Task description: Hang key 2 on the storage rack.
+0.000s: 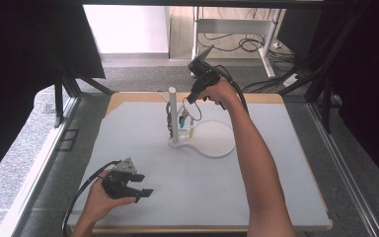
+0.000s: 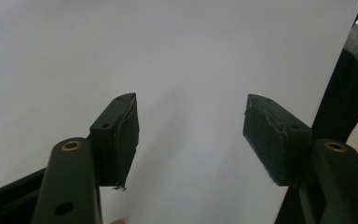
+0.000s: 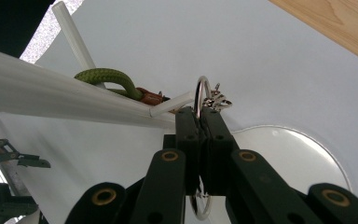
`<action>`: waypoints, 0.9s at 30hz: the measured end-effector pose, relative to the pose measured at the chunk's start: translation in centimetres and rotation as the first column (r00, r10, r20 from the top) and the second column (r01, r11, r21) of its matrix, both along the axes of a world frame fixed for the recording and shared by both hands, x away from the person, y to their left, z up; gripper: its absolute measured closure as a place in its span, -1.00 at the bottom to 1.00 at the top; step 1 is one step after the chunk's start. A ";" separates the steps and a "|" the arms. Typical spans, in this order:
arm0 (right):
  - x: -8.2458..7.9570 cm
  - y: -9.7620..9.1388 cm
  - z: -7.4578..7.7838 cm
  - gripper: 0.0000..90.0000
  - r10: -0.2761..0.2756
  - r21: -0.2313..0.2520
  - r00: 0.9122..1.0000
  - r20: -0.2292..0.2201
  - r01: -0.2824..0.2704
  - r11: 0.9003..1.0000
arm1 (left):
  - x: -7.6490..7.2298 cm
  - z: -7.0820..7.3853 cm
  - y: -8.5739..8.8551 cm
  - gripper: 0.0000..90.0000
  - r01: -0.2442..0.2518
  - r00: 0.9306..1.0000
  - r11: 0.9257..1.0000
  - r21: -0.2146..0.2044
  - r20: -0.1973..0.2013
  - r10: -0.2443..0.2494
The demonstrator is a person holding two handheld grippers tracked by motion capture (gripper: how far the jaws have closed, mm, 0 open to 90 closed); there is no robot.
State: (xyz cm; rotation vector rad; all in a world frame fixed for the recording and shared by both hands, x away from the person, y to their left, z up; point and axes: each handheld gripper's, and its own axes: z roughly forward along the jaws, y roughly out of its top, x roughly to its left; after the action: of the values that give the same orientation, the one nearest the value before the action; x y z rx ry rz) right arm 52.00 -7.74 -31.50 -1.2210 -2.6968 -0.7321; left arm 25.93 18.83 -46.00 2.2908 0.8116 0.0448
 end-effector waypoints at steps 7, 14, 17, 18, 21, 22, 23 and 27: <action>-0.3 0.9 -0.7 0.94 0.020 -0.003 1.000 -0.008 -0.020 1.000 | 0.0 0.0 0.0 -0.19 -0.003 1.000 1.000 0.001 0.003 0.003; -0.9 1.1 -1.6 0.94 0.037 0.007 0.999 -0.012 -0.037 0.999 | 0.1 0.0 0.1 -0.19 -0.007 1.000 1.000 0.000 0.005 0.007; -1.2 1.0 -2.1 0.93 0.044 0.008 0.999 -0.021 -0.044 0.999 | 0.1 0.0 0.1 -0.19 -0.010 1.000 1.000 0.003 0.001 0.010; -1.2 1.0 -2.2 0.93 0.046 0.012 0.999 -0.020 -0.045 0.999 | 0.1 0.0 0.0 -0.19 -0.010 1.000 1.000 0.004 0.000 0.010; -1.5 1.0 -2.6 0.92 0.056 0.019 0.998 -0.020 -0.056 0.998 | 0.1 -0.1 0.0 -0.19 -0.012 1.000 1.000 0.006 -0.001 0.012; -1.5 1.0 -2.7 0.92 0.059 0.018 0.998 -0.020 -0.059 0.998 | 0.1 -0.1 0.0 -0.19 -0.012 1.000 1.000 0.005 -0.002 0.012; -1.6 1.1 -2.7 0.91 0.062 0.015 0.998 -0.023 -0.062 0.998 | 0.1 -0.1 0.0 -0.19 -0.012 1.000 1.000 0.006 -0.002 0.012; -2.0 1.3 -3.1 0.83 0.078 0.007 0.996 -0.030 -0.078 0.997 | 0.1 -0.1 0.0 -0.19 -0.012 1.000 1.000 0.007 -0.001 0.012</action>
State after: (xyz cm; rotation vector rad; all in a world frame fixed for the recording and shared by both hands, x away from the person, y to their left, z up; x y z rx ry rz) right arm 50.00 -6.45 -34.57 -1.1091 -2.6986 -0.7048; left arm 26.06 18.81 -46.11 2.2930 0.8269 0.0513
